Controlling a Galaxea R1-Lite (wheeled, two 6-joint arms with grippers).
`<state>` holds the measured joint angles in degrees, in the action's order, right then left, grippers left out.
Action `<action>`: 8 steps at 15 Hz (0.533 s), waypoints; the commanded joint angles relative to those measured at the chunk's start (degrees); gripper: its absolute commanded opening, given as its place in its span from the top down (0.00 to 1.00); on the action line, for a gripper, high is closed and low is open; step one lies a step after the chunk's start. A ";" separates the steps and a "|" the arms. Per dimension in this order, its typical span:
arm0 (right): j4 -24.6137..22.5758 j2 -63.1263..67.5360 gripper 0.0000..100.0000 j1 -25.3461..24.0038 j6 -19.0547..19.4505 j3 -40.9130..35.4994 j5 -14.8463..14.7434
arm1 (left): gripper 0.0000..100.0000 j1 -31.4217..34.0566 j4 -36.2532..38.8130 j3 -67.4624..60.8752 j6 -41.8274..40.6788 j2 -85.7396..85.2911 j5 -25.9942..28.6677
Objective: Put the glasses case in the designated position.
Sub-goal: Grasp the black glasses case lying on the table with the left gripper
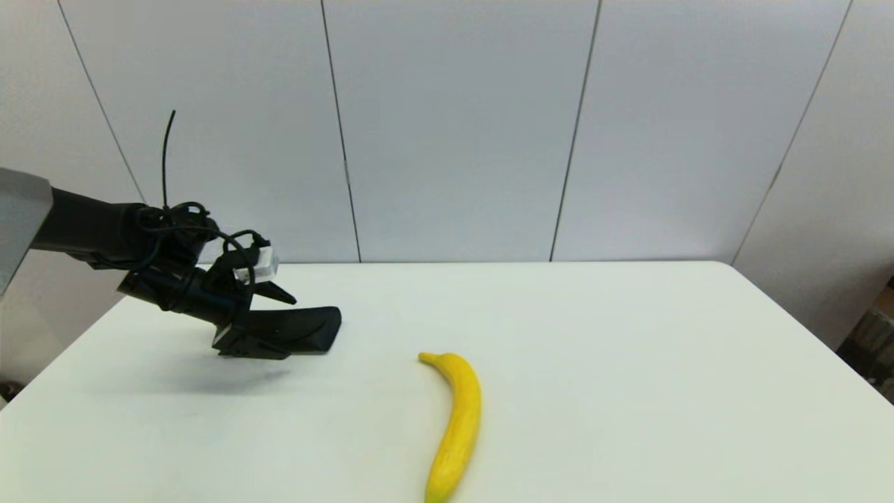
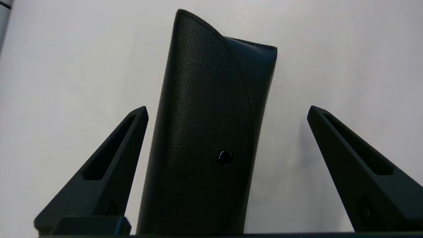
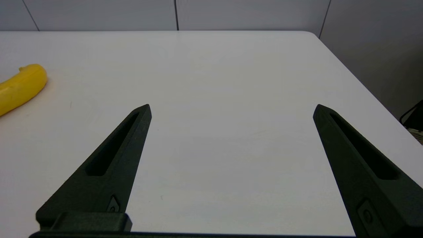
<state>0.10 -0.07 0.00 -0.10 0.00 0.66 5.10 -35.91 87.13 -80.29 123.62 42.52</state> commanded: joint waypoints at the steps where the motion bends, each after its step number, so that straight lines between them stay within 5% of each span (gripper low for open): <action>1: -0.01 0.07 0.00 0.00 0.01 0.00 0.04 | 0.00 0.00 -0.47 3.31 0.92 3.03 0.19; 8: -0.01 0.07 0.00 0.00 0.01 0.00 0.04 | 0.00 0.18 -0.47 3.93 2.94 5.31 0.55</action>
<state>0.10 -0.07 0.00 -0.07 0.00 0.68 5.23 -36.16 91.04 -76.95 128.35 42.67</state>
